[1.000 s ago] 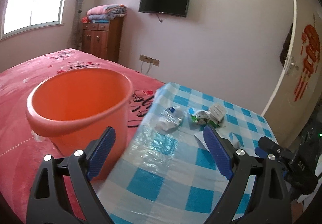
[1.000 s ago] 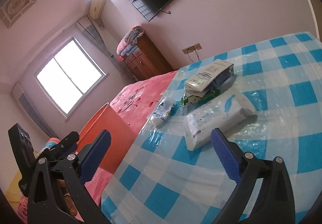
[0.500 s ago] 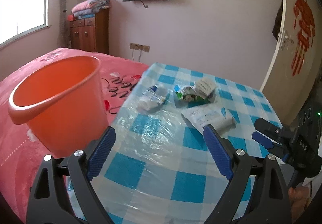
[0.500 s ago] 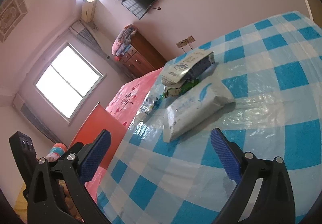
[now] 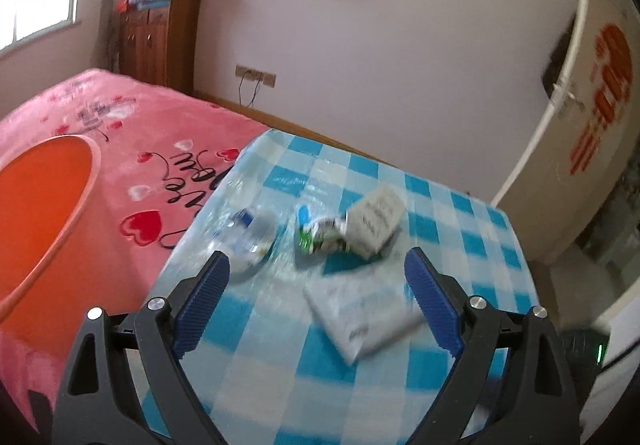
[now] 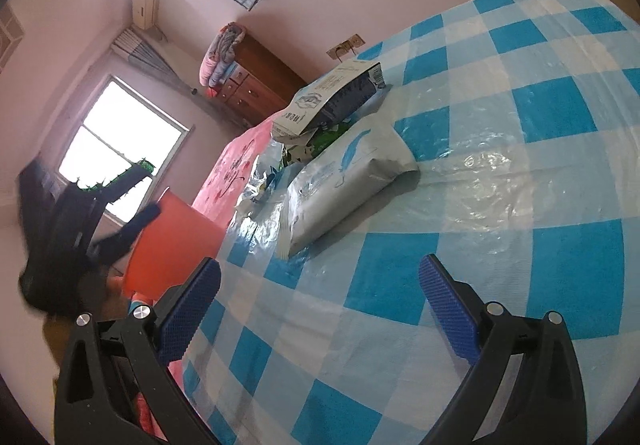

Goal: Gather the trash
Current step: 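Reach the left tool into the items and grasp the white milk bag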

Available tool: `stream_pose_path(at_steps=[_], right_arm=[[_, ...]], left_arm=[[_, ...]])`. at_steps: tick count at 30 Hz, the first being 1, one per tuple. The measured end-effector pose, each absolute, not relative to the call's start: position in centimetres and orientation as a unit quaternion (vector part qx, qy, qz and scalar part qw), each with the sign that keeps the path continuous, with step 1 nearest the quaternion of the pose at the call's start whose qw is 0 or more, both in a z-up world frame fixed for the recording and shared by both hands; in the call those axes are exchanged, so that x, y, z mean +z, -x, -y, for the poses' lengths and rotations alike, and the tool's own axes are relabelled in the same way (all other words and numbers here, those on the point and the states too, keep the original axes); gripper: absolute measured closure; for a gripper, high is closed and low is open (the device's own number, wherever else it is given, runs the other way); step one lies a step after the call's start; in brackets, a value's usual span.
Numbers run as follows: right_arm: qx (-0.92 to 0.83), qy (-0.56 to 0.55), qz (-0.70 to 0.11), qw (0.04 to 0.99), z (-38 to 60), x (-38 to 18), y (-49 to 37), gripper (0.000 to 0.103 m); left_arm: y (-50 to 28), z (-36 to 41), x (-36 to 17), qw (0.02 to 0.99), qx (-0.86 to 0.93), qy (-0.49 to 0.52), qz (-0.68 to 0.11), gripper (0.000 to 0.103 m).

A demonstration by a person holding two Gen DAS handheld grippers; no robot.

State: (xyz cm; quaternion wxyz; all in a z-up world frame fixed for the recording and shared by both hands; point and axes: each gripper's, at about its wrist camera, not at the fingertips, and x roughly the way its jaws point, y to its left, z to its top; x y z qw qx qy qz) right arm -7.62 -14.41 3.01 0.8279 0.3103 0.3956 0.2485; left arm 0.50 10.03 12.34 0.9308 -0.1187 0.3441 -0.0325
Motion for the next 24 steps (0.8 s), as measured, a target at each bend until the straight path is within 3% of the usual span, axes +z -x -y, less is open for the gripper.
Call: stream_pose_path(at_steps=[11,24], right_arm=[[0.235,-0.314,-0.418,0.820,16.5,2.1,6.7,0.005],[0.221,-0.344,-0.409,0.816,19.6,2.3,6.8,0.005]], left_arm=[[-14.5,-9.4,8.8,0.883,0.008,0.192,-0.429,0.013],[-17.0,-6.7,4.7,0.856,0.025,0.121,-0.502,0.013]])
